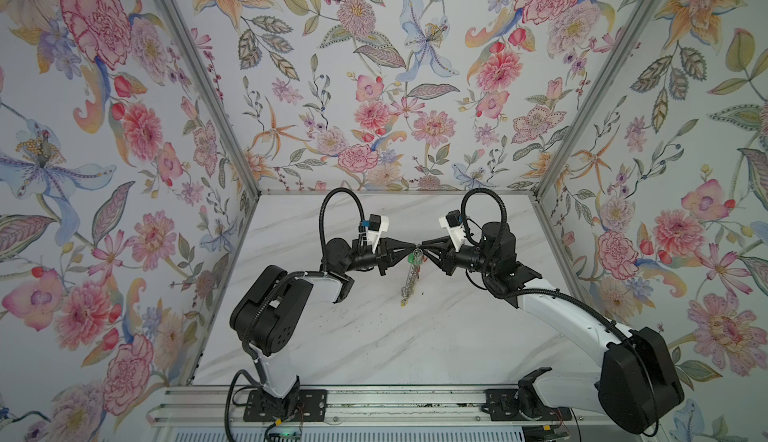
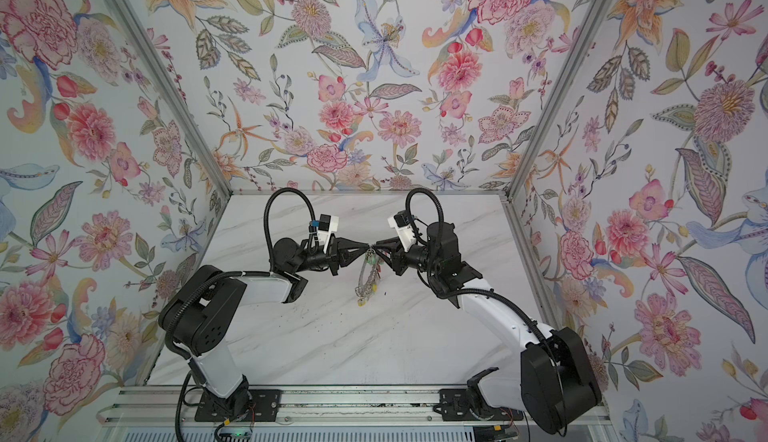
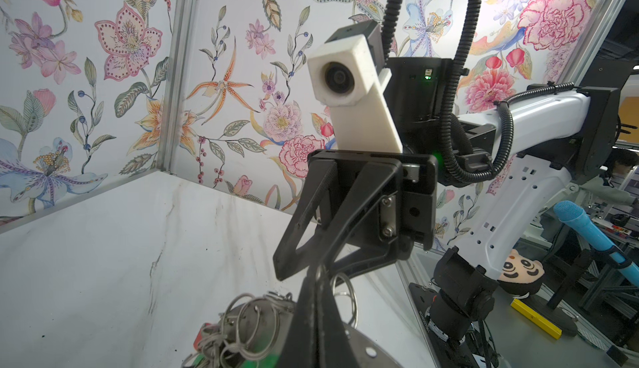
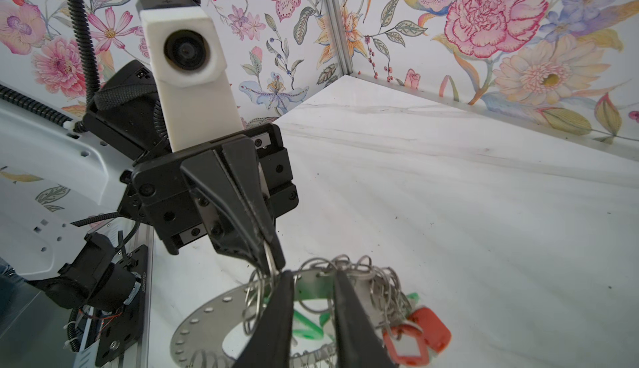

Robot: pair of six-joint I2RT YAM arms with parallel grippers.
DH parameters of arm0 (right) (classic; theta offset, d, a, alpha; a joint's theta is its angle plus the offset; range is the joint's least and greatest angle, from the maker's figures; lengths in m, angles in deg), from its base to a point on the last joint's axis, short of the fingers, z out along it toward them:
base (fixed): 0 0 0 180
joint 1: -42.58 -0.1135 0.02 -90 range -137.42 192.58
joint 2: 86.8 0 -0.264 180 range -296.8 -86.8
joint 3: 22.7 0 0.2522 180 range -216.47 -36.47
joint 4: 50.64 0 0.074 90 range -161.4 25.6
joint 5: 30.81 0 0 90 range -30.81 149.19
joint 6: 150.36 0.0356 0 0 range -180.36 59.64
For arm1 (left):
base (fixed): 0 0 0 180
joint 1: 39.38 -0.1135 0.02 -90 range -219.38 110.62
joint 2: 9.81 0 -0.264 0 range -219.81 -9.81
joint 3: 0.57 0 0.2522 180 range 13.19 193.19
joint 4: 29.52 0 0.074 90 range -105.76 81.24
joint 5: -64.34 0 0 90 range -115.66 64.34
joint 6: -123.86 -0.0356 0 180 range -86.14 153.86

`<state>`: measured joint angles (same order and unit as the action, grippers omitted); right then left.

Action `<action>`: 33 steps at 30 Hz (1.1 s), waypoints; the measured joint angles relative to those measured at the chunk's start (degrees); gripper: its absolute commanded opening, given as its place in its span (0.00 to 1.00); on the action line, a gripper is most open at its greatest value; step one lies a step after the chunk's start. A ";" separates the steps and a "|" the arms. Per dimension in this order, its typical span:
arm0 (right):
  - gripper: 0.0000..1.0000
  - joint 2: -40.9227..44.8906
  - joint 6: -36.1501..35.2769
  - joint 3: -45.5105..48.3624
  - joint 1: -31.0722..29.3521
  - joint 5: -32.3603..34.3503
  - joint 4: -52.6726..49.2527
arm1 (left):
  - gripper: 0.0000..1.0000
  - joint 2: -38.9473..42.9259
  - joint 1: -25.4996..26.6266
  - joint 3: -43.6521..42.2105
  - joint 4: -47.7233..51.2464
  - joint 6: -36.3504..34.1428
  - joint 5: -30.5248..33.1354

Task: Remove the keys from the keyring

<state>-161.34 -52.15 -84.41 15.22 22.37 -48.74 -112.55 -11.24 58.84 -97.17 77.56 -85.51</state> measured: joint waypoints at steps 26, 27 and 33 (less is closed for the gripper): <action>0.24 2.86 -0.35 0.00 0.28 -0.46 -0.76 | 0.00 0.85 0.00 0.02 3.04 -2.25 1.75; 0.24 2.80 -0.26 0.00 0.61 -0.42 -0.76 | 0.00 0.85 0.00 0.02 3.06 -2.27 1.75; 0.25 0.46 0.24 -0.02 0.98 -1.27 -0.22 | 0.00 0.85 0.00 0.02 3.15 -2.05 1.62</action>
<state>-160.88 -51.91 -84.43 16.21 21.10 -48.96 -111.70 -11.24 58.86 -94.02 75.51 -83.90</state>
